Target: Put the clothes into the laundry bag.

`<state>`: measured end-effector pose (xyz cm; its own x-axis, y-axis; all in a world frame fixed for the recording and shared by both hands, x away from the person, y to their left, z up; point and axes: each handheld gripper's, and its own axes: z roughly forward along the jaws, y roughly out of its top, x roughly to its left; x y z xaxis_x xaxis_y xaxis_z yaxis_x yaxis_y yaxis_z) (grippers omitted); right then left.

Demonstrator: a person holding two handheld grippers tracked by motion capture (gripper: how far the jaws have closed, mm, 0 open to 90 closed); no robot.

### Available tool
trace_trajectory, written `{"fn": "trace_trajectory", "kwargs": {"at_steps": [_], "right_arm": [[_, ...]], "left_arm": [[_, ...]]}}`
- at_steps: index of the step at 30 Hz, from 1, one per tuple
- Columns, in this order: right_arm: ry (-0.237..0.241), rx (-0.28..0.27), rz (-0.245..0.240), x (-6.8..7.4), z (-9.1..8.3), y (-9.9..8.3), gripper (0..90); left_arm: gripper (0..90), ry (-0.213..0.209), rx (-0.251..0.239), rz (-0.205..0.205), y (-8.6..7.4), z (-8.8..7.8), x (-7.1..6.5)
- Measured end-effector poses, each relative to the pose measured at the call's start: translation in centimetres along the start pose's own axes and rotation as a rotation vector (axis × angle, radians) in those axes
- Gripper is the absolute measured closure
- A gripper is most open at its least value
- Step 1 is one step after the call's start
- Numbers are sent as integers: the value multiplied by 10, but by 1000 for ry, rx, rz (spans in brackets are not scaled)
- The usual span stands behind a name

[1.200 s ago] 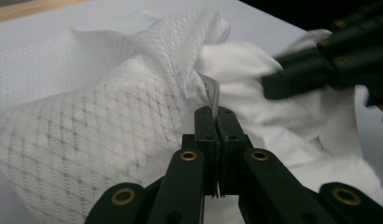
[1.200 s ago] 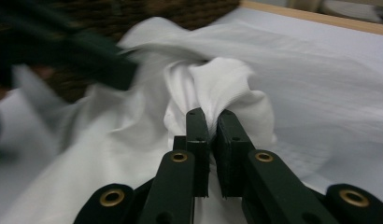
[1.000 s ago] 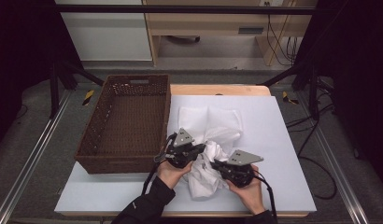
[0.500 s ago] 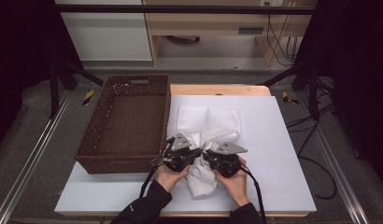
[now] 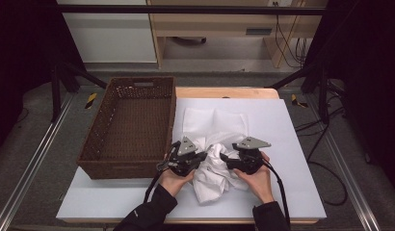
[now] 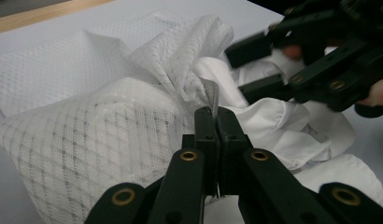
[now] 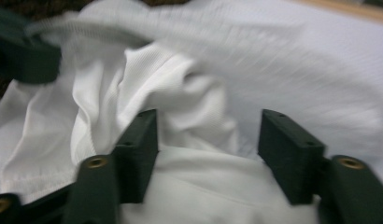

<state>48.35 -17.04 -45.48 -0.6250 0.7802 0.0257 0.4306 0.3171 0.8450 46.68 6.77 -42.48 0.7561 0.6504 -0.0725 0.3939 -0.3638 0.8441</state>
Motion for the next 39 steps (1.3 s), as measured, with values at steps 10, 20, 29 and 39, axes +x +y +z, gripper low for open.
{"fn": "trace_trajectory", "kwargs": {"at_steps": [10, 20, 29, 39], "right_arm": [[43, 134, 36, 10, 15, -8, 881], [179, -64, -68, 50, -36, -6, 884], [71, -23, -20, 63, 13, 2, 878], [59, -107, 56, 48, 10, 0, 757]], "left_arm": [[888, -4, 2, -5, 7, 1, -1], [890, -1, -48, 19, 42, -14, -8], [890, -32, 3, 59, 39, -7, -21], [889, -17, 22, 6, 1, -9, 1]]}}
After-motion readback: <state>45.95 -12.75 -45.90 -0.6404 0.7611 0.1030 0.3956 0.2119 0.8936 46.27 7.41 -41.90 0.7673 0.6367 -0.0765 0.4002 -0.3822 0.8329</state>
